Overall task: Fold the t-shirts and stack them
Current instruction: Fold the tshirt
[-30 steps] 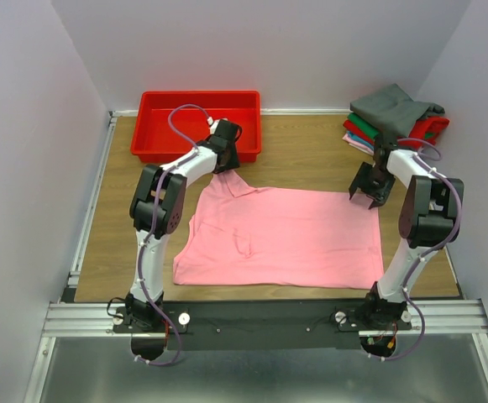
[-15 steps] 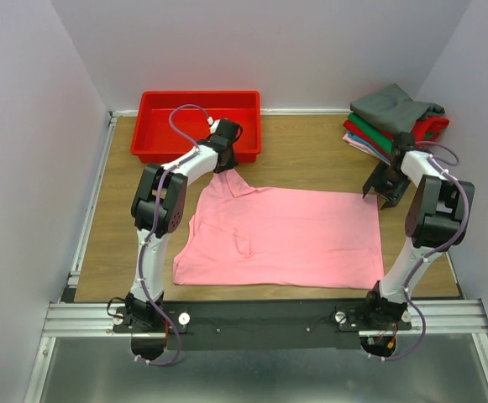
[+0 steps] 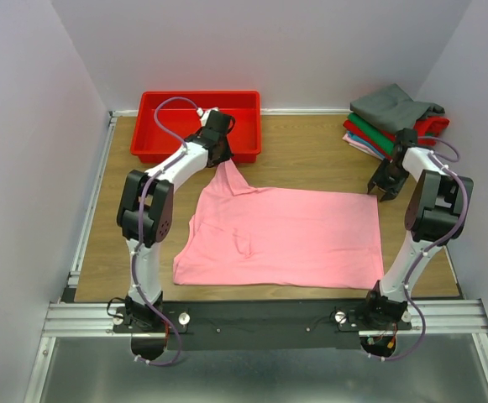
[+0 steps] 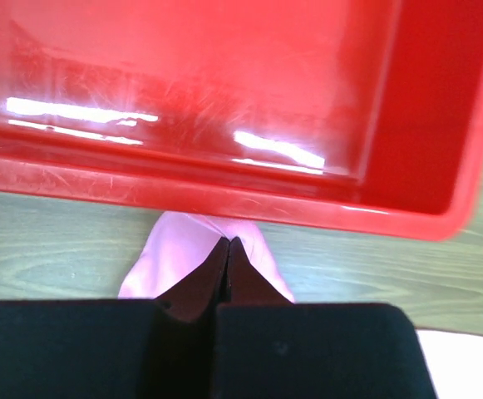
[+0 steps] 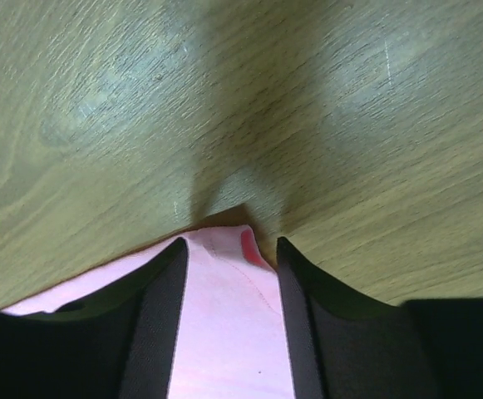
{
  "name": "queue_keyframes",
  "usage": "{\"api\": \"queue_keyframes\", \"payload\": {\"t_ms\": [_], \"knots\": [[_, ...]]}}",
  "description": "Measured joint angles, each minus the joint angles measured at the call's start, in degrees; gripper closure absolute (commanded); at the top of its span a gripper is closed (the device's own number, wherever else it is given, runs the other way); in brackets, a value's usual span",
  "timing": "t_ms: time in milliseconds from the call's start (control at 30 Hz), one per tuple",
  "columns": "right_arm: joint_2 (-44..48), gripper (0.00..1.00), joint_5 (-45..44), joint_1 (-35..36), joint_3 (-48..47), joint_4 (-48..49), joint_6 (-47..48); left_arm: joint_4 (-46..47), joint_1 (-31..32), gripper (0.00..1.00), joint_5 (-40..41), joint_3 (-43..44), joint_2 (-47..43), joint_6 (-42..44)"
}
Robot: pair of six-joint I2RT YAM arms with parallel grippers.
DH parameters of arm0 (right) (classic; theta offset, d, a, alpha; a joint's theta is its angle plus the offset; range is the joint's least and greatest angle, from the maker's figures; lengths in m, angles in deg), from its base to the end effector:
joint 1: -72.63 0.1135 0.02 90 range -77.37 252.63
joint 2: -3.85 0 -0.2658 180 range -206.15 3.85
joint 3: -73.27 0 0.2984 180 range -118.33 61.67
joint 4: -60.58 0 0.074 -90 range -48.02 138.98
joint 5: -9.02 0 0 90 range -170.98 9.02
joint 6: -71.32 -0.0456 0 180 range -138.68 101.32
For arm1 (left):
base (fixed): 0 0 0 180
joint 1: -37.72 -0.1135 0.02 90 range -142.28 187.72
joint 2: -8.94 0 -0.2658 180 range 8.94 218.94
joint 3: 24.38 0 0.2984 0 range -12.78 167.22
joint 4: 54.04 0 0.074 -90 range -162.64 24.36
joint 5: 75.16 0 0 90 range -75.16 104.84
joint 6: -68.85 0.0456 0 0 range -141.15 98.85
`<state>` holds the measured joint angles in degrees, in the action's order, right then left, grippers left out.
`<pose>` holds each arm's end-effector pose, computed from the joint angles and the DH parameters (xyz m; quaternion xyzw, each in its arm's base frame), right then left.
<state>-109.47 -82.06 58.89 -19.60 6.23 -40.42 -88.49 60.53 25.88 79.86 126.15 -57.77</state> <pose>0.4235 -0.1044 0.1379 0.3032 0.9437 -0.0001 0.1326 0.4760 -0.1907 0.1955 -0.1462 0.9165 -0.1013 0.3583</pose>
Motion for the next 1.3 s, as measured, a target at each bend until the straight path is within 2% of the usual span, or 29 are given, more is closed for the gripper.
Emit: {"api": "queue_keyframes", "payload": {"t_ms": [100,233,300,467,800,967,1133,1300], "knots": [[0.0,0.6,0.17,0.0,0.2,0.11,0.28,-0.02,-0.15,1.0,-1.07,0.0,-1.42,-0.81],[0.0,0.93,1.11,0.02,1.66,0.28,0.44,-0.02,-0.39,1.0,-2.25,0.0,-1.84,-1.38],[0.0,0.97,1.62,0.0,1.95,0.24,0.37,-0.11,-0.61,1.0,-2.8,0.0,-1.84,-1.44],[-0.07,0.98,2.1,0.0,1.7,0.07,0.15,-0.5,-2.4,1.0,-3.8,0.42,-1.79,-1.05],[-4.79,0.98,6.86,0.0,-10.91,-0.31,-0.5,-3.52,-5.84,1.0,-7.26,13.14,1.79,1.29],[-5.01,0.98,8.37,0.0,-13.86,-0.11,-0.07,-4.02,-6.38,1.0,-8.37,14.23,1.84,1.75],[-2.97,0.98,8.31,0.0,-9.94,0.2,1.46,-3.39,-6.56,1.0,-10.67,4.42,-1.84,1.64],[2.95,0.98,7.76,0.0,-2.69,1.03,3.06,-4.07,-6.56,1.0,-12.74,-8.5,-10.49,0.39]]}}
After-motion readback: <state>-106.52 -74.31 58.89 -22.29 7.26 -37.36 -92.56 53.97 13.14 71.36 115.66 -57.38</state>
